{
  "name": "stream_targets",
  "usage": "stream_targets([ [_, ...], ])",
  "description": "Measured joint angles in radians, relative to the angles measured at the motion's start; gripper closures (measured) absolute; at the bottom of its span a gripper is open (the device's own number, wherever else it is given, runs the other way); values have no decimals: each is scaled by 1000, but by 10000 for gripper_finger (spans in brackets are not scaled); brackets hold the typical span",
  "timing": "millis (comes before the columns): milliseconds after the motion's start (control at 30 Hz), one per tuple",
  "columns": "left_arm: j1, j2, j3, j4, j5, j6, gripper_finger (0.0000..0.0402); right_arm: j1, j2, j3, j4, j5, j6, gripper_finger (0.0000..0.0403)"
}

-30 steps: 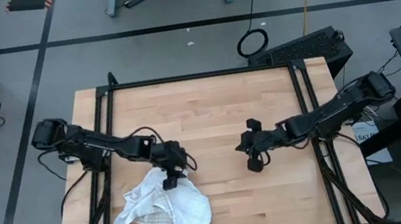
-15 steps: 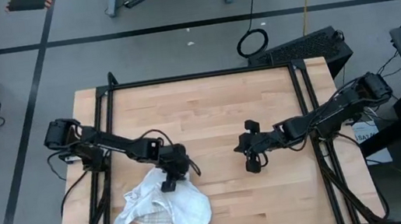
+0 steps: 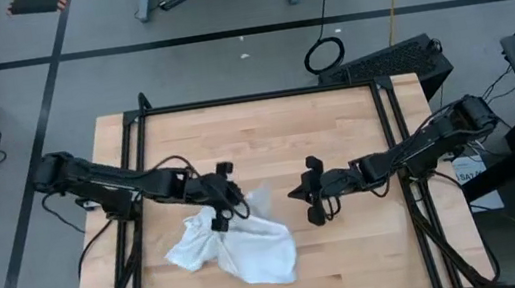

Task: Roll towel
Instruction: Roll the white towel

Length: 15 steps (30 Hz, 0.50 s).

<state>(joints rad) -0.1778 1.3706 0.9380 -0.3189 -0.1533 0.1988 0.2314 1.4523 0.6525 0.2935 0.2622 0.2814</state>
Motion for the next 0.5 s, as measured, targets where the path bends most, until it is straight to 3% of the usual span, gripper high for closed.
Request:
stream_targets([
  [233,-38,-143,126,-39,-261,159,394,0,72,1,295,5,-90,403],
  [500,-47,-232,213,-36,-281,202,394,0,43,5,375,161,-199,403],
])
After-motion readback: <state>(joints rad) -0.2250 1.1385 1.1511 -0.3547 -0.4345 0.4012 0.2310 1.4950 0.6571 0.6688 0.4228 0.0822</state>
